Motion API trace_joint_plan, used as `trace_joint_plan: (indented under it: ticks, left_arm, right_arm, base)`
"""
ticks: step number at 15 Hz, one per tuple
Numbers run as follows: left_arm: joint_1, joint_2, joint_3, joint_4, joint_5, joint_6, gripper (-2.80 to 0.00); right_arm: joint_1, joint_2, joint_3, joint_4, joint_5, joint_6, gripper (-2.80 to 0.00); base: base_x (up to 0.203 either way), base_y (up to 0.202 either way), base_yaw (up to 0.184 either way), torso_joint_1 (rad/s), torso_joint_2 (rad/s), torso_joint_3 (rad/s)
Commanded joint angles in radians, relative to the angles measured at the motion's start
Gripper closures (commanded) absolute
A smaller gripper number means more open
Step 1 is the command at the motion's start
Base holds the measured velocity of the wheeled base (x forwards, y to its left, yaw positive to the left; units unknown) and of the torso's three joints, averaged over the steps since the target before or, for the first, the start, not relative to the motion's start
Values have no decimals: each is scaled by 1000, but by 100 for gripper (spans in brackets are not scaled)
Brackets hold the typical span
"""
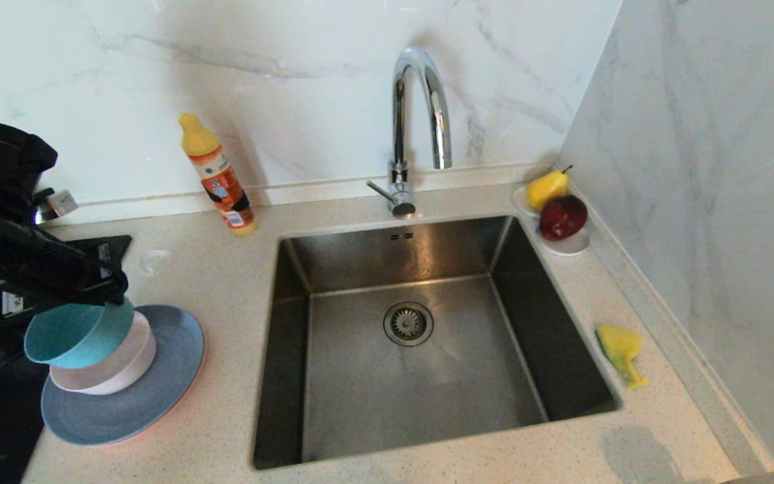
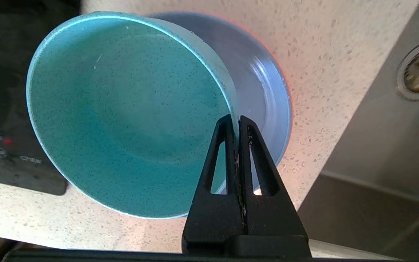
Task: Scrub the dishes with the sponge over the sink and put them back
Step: Place the bowl on the bowl
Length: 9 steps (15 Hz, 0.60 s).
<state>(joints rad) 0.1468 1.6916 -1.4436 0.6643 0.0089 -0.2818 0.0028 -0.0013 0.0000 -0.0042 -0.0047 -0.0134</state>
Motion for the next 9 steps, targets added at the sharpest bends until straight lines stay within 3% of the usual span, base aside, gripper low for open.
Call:
trace_joint_plan:
  ticks: [1, 9]
  left_arm:
    - [-16, 44, 3, 3, 9, -8, 0]
    - [-15, 60, 21, -17, 22, -8, 0]
  right_arm:
    - [0, -2, 0, 0, 0, 0, 0]
    - [0, -2, 0, 0, 0, 0, 0]
  base:
    - [0, 0, 0, 0, 0, 0]
    - [0, 0, 0, 0, 0, 0]
